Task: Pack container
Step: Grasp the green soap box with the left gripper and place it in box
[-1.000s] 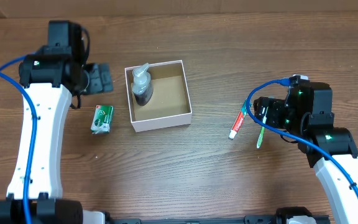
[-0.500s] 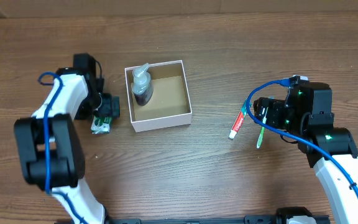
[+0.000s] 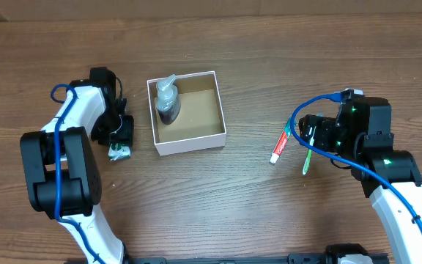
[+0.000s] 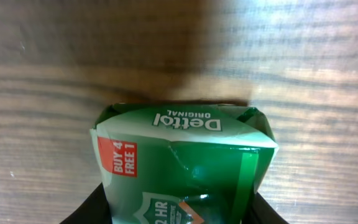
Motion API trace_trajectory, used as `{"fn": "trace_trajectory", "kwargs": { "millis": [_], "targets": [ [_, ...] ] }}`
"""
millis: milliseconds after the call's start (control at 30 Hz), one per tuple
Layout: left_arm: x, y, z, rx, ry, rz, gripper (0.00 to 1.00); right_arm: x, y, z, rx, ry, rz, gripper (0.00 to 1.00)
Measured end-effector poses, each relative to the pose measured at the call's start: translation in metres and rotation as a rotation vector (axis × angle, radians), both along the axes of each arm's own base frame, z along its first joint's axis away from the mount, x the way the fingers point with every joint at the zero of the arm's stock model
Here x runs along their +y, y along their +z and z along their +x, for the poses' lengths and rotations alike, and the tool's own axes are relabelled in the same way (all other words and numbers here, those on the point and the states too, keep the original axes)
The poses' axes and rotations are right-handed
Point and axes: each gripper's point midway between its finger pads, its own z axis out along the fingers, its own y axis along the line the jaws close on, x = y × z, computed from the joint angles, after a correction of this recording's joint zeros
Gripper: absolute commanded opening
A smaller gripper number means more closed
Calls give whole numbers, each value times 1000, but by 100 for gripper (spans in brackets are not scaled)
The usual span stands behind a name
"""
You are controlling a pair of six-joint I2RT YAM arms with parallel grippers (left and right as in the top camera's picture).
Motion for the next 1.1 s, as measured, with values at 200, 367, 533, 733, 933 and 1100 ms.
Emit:
{"fn": "trace_trajectory", "kwargs": {
  "millis": [200,367,533,733,933,1100],
  "targets": [
    [-5,38,16,-8,44,-11,4,0,0,0,-1,0,0,100],
    [-65,176,72,-424,-64,-35,4,0,0,0,-2,0,0,100],
    [-171,264,61,-683,-206,-169,4,0,0,0,-1,1,0,100],
    [-232,200,71,-562,-200,-185,4,0,0,0,0,0,0,100],
    [-232,112,83,-390,-119,-102,37,0,-1,-1,3,0,0,100],
    [-232,102,88,-393,-123,-98,89,0,-1,-1,6,0,0,100]
  ]
}}
